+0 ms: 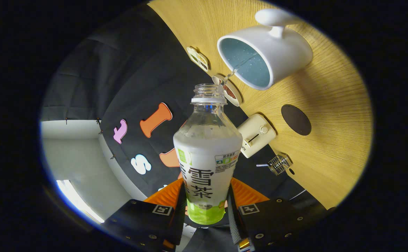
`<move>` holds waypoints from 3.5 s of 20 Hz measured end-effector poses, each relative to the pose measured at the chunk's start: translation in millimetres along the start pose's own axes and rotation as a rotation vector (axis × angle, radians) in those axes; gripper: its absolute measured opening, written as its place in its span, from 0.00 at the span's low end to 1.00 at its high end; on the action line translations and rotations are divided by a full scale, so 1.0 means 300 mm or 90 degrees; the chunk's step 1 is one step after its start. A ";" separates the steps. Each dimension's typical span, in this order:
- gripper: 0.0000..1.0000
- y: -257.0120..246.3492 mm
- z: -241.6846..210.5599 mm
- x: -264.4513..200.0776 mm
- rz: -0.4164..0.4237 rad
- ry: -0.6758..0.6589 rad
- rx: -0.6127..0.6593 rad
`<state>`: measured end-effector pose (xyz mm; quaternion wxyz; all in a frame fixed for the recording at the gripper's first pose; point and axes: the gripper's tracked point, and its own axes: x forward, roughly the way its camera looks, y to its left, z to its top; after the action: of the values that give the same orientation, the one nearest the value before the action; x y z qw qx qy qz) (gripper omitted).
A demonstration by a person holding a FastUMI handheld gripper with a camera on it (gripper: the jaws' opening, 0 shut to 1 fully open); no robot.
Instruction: Take the bottle from table, then pour the juice into the cup, finally place the bottle on the coaster
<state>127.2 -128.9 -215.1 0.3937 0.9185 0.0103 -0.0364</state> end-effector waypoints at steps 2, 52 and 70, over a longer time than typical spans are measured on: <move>0.55 0.006 -0.003 0.000 0.006 -0.001 0.012; 0.55 -0.219 -0.007 0.269 -0.165 0.099 -1.342; 0.55 -0.409 0.161 0.332 -0.278 0.171 -1.471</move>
<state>217.9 -80.3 -344.2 0.9716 -0.0071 0.2352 0.0248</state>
